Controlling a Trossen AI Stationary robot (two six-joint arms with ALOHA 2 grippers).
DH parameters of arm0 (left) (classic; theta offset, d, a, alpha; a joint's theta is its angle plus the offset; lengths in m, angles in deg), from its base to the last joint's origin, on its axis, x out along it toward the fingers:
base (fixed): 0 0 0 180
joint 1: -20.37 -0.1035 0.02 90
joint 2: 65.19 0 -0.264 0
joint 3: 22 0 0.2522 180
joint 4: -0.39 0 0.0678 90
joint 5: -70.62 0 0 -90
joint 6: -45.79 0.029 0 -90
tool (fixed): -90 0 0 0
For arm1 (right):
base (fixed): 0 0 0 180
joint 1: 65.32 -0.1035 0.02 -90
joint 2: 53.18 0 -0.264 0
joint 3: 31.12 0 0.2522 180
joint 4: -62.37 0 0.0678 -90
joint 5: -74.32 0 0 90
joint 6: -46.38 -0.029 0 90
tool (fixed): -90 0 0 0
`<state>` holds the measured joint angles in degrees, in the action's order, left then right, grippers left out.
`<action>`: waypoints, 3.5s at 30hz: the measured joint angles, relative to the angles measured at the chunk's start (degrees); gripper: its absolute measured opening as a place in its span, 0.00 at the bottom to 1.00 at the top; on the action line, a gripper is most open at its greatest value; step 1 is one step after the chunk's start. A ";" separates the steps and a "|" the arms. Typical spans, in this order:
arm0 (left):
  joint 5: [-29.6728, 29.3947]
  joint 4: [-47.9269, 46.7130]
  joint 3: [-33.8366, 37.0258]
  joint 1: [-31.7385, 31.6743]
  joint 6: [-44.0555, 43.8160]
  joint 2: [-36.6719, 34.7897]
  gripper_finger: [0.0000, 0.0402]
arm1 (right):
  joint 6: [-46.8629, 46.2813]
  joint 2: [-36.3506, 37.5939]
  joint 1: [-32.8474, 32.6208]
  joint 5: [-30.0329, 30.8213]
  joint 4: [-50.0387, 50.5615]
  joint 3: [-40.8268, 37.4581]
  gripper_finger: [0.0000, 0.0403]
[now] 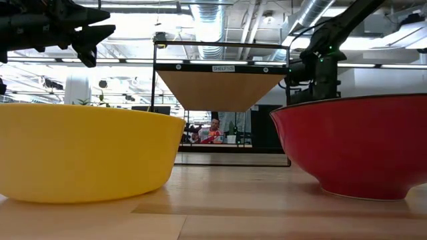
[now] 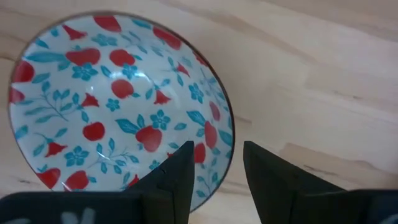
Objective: Pick & Place Mini bowls
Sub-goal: Put the top right white patterned bowl on the shelf
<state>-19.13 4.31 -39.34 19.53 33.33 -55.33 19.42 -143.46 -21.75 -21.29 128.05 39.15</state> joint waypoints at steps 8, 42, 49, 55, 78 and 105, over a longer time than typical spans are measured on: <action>0.00 0.00 0.00 0.00 0.00 0.00 0.33 | 0.02 0.00 1.40 -0.44 -0.80 0.00 0.31; 0.00 0.22 0.00 0.00 0.11 0.00 0.33 | 1.94 -4.20 0.00 -1.87 -1.11 -0.04 0.18; 0.00 0.22 0.00 0.00 0.17 0.00 0.33 | 1.93 -4.00 0.02 -2.46 -0.96 0.14 0.06; 0.00 0.22 0.00 0.00 0.16 0.00 0.33 | 1.92 -3.93 0.04 -2.87 -0.24 0.61 0.03; -0.02 0.20 0.00 0.00 0.17 0.00 0.33 | 20.93 -3.16 -3.66 -4.47 38.42 34.77 0.00; 0.00 0.20 0.00 0.00 0.17 0.11 0.33 | -0.23 -3.08 -38.85 -11.55 38.12 53.90 0.00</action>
<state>-19.13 4.50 -39.34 19.53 33.50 -55.22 19.18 -146.54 -60.60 -32.84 166.17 93.05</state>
